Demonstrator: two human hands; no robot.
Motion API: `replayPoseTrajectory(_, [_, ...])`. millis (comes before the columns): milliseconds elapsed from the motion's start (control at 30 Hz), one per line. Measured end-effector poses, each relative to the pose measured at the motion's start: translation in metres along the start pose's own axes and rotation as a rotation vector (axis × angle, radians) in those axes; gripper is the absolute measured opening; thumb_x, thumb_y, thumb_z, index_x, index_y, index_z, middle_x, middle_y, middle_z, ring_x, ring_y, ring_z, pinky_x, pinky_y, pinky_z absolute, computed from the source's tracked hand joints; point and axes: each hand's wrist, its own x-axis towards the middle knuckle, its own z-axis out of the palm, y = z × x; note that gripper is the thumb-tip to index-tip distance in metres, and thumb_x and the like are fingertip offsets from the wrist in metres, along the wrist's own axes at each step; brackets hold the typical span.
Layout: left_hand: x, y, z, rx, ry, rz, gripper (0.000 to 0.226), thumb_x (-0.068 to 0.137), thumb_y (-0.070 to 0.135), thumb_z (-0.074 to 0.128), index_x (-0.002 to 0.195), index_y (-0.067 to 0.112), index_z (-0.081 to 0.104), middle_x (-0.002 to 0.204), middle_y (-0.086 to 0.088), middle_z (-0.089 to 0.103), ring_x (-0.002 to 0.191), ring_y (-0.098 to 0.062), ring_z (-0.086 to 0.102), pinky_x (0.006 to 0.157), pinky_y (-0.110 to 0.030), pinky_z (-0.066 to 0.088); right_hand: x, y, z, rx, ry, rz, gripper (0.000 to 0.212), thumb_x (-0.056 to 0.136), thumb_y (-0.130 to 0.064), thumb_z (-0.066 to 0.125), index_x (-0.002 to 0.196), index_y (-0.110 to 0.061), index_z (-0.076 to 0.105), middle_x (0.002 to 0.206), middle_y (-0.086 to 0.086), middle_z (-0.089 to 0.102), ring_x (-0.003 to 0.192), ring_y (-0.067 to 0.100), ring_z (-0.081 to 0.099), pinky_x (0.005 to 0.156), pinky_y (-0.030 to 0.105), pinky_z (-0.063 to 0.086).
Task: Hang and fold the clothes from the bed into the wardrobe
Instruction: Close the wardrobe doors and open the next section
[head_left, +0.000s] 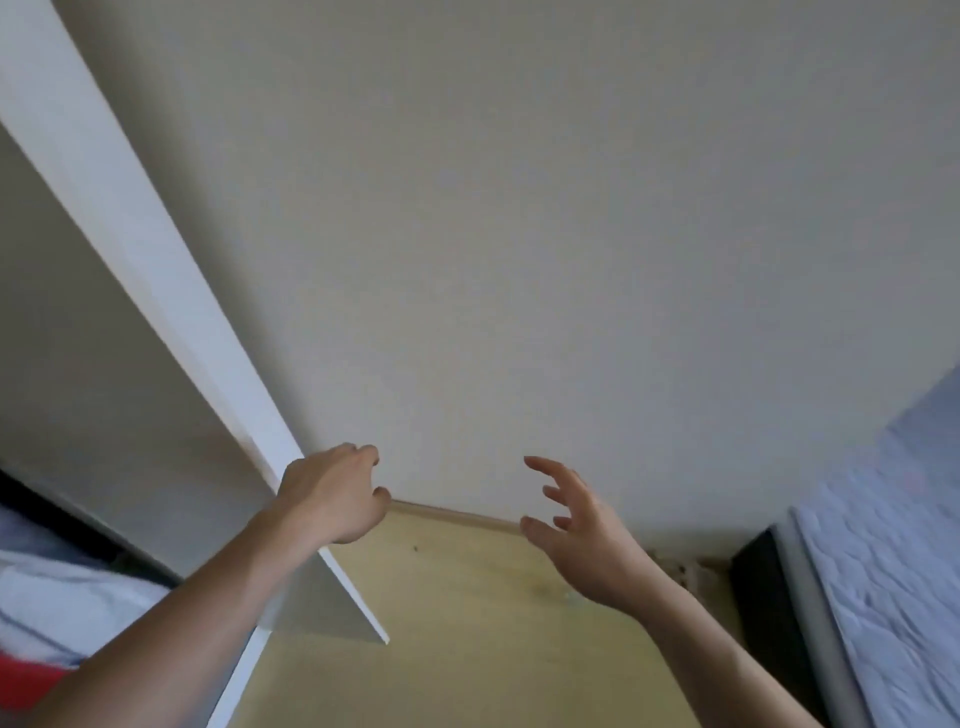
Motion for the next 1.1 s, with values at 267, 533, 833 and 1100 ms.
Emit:
replayPoseTrajectory(267, [-0.036, 0.169, 0.031, -0.164, -0.024, 0.533, 0.051, 0.091, 0.050, 0.046, 0.141, 0.038, 0.048, 0.146, 0.019, 0.045, 0.131, -0.010, 0.050, 0.101, -0.032, 0.046, -0.125, 0.066, -0.082, 0.058, 0.339, 0.258, 0.060, 0.094, -0.030, 0.067, 0.145, -0.051, 0.043, 0.140, -0.015, 0.052, 0.136, 0.003, 0.046, 0.111, 0.032, 0.044])
replayPoseTrajectory(533, [-0.120, 0.384, 0.050, -0.217, -0.044, 0.951, 0.047, 0.091, 0.049, 0.054, 0.135, 0.036, 0.055, 0.139, 0.023, 0.049, 0.126, -0.008, 0.054, 0.104, -0.028, 0.044, -0.290, 0.157, -0.175, 0.105, 0.583, 0.388, 0.055, 0.095, -0.030, 0.068, 0.141, -0.050, 0.047, 0.139, -0.023, 0.050, 0.131, -0.002, 0.044, 0.104, 0.020, 0.040])
replayPoseTrajectory(833, [-0.259, 0.612, 0.077, -0.258, -0.128, 1.184, 0.045, 0.091, 0.048, 0.053, 0.134, 0.035, 0.056, 0.135, 0.022, 0.049, 0.124, -0.005, 0.052, 0.108, -0.026, 0.042, -0.506, 0.272, -0.275, 0.148, 0.742, 0.566, 0.054, 0.095, -0.040, 0.065, 0.142, -0.055, 0.041, 0.149, -0.020, 0.044, 0.140, 0.006, 0.041, 0.116, 0.037, 0.040])
replayPoseTrajectory(1100, [-0.310, 0.755, 0.087, -0.205, -0.233, 1.304, 0.045, 0.089, 0.049, 0.055, 0.132, 0.037, 0.057, 0.134, 0.025, 0.046, 0.123, -0.003, 0.053, 0.107, -0.025, 0.043, -0.621, 0.337, -0.354, 0.188, 0.923, 0.622, 0.052, 0.094, -0.038, 0.067, 0.138, -0.055, 0.045, 0.147, -0.020, 0.047, 0.138, 0.004, 0.041, 0.113, 0.039, 0.043])
